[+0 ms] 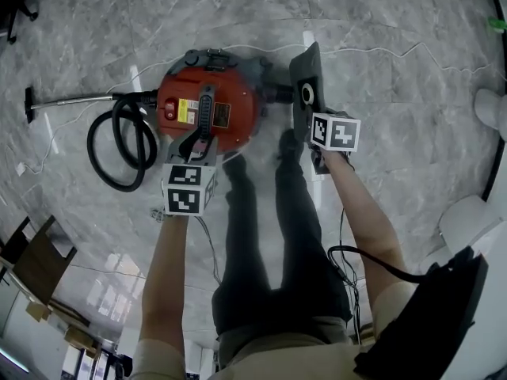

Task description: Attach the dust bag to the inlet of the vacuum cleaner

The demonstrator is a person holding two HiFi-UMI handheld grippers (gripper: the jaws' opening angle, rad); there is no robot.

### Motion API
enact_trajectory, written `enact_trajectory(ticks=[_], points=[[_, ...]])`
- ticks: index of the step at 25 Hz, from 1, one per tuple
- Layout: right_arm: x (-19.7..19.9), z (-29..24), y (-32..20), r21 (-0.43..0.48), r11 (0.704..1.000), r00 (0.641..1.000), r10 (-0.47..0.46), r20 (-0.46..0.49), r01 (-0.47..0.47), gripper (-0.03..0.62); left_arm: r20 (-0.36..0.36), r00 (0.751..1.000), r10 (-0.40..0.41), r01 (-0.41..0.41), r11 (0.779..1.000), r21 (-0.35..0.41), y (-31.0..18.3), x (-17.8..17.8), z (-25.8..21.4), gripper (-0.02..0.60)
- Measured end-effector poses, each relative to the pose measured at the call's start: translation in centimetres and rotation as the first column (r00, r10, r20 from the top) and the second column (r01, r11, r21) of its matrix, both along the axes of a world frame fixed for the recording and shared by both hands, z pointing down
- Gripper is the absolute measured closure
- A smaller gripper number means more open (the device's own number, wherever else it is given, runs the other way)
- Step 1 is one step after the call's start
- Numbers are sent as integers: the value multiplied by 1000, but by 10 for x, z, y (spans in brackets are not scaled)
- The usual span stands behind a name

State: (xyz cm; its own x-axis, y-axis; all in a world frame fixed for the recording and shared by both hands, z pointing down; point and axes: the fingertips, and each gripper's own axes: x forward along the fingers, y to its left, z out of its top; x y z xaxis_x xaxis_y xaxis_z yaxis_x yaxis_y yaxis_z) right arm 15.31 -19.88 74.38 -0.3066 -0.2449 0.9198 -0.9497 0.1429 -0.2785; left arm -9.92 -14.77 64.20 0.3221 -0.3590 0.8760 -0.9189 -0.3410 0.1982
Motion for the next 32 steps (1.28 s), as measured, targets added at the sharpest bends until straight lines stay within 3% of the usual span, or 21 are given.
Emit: enact_trajectory(ticks=[5, 9, 11, 13, 22, 32], points=[[-28, 2, 1, 8, 997, 997, -71, -20, 71, 557, -17, 1000, 8, -8, 1000, 4, 1, -4, 5, 465], [-37, 2, 2, 14, 997, 996, -75, -39, 75, 556, -57, 998, 28, -28, 1000, 8, 3, 2, 4, 440], [-42, 1, 3, 13, 997, 996, -78, -42, 78, 556, -45, 998, 42, -41, 999, 37, 1, 3, -1, 372], [-47, 1, 3, 13, 997, 996, -78, -36, 79, 556, -28, 998, 51, -49, 998, 50, -1, 2, -2, 353], [-51, 1, 7, 33, 988, 988, -150, -34, 151, 556, -78, 995, 65, -66, 998, -11, 2, 9, 12, 279], [-59, -2, 8, 70, 972, 974, -226, -4, 226, 551, -89, 993, 72, -75, 997, -27, 3, 13, 12, 252]])
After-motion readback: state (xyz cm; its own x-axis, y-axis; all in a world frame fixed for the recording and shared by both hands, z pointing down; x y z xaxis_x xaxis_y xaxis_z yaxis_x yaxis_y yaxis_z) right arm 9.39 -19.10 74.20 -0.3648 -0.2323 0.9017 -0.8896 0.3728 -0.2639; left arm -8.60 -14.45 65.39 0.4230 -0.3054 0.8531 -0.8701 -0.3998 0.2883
